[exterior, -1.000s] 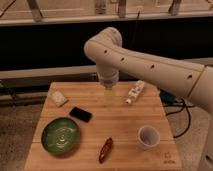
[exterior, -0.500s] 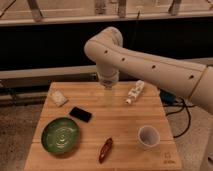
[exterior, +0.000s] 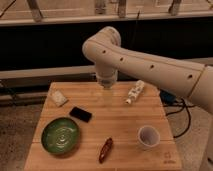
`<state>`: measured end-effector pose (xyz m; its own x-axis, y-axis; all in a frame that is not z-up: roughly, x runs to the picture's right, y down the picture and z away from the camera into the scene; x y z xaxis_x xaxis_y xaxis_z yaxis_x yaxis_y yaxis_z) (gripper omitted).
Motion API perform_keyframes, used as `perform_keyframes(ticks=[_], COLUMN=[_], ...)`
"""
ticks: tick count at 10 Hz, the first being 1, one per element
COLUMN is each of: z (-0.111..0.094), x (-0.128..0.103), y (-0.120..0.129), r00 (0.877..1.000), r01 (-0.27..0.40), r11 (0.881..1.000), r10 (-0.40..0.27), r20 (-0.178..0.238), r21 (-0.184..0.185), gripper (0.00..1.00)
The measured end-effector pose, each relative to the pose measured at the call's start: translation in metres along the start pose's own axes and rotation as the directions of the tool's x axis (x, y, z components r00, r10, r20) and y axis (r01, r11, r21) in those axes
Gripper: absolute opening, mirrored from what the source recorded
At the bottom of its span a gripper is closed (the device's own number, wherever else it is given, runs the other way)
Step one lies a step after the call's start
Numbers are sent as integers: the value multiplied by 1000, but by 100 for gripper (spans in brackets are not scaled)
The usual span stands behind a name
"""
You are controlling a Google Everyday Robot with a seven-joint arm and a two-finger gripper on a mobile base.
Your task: Move the arm in a circular motion
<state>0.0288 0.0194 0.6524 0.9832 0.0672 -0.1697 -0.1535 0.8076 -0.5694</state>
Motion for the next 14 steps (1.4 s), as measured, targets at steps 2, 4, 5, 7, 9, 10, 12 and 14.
perform_keyframes(ticks=[2,4,5,7,9,10,12,14], z=[0,-1,0,0,0,0,0,0], x=[4,2,4,0,0,0,-1,3], y=[0,-1,-2,-3,-2,0,-2,-2], r00=[1000,1000,999,998,997,996,995,991], r01=[-14,-31,-44,-57,-74,-85,-96,-134], r11=[1000,1000,999,998,997,996,995,991], r10=[14,31,44,57,74,86,96,134], r20=[-4,-2,-4,-2,-6,-8,-8,-12], r21=[1,5,7,7,8,9,11,10], gripper=[80,80,80,80,80,80,80,80])
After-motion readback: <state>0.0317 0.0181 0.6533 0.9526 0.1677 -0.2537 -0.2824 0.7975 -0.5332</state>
